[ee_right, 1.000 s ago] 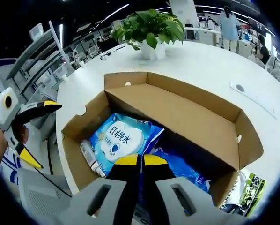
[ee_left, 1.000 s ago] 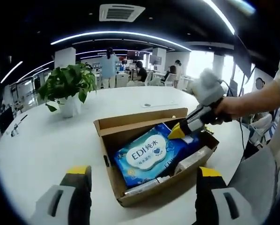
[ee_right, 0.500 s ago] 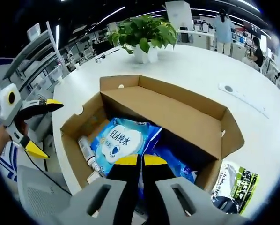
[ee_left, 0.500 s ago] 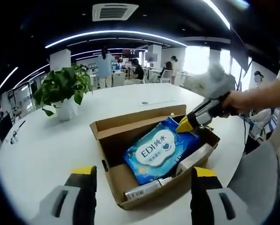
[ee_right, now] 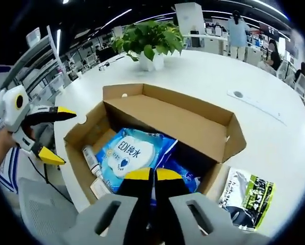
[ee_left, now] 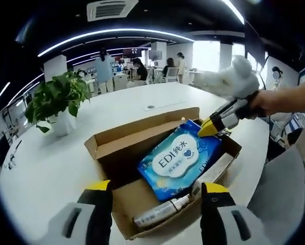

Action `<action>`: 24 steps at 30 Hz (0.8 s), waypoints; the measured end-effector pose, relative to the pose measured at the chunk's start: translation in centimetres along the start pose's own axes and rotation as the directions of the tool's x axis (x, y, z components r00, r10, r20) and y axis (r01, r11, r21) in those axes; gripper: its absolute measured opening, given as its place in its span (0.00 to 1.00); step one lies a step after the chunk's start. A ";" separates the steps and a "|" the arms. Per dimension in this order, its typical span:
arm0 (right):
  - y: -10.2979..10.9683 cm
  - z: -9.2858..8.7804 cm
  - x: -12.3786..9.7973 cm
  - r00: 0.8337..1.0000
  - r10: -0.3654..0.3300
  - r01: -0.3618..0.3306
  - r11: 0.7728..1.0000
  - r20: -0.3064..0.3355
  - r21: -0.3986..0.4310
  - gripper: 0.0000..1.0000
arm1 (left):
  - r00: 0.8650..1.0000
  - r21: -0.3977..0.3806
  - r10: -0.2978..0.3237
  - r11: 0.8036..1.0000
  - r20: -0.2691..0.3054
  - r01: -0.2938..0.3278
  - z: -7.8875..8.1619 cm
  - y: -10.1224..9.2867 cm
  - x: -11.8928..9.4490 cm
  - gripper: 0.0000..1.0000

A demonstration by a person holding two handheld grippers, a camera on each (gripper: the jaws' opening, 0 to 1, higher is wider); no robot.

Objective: Operate the shoe box by opening the lid, removing the specified soft item, and placing it in the target area until the item is outside and the box remains undamaged.

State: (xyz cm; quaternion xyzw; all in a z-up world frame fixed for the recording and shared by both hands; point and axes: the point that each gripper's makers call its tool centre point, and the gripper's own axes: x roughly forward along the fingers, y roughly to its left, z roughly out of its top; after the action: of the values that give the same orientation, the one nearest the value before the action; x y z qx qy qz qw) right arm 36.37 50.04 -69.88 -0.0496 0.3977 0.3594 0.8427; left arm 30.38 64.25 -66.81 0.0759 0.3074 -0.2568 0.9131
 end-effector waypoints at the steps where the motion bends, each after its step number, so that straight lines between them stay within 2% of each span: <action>1: -0.2 -0.1 -0.2 1.000 -0.005 0.005 1.000 -0.001 0.003 0.00 | 1.000 0.003 -0.001 1.000 0.000 0.001 0.1 0.0 0.1 0.65; 6: -1.0 -0.5 -0.7 1.000 -0.023 0.023 1.000 -0.005 0.008 0.00 | 1.000 0.000 -0.017 1.000 -0.024 0.017 0.4 -0.1 1.4 0.55; 13: -1.7 -0.8 -1.3 0.999 -0.034 0.034 0.999 -0.007 0.012 0.00 | 0.996 -0.041 -0.064 0.997 -0.065 0.061 -0.1 -0.5 3.3 0.47; 19: -2.0 -1.0 -1.5 0.999 -0.038 0.038 0.999 -0.007 0.013 0.00 | 0.987 -0.104 -0.107 0.990 -0.119 0.095 -1.3 -0.7 5.1 0.39; 24: -2.0 -1.1 -1.7 0.999 -0.042 0.042 0.999 -0.007 0.007 0.00 | 0.974 -0.137 -0.143 0.983 -0.173 0.120 -2.4 -1.1 6.2 0.37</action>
State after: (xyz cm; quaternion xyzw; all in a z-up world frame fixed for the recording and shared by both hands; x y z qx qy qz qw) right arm 36.28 47.18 -69.89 -0.0559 0.4008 0.3401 0.8489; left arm 32.78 61.40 -72.38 0.0210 0.4094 -0.2891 0.8651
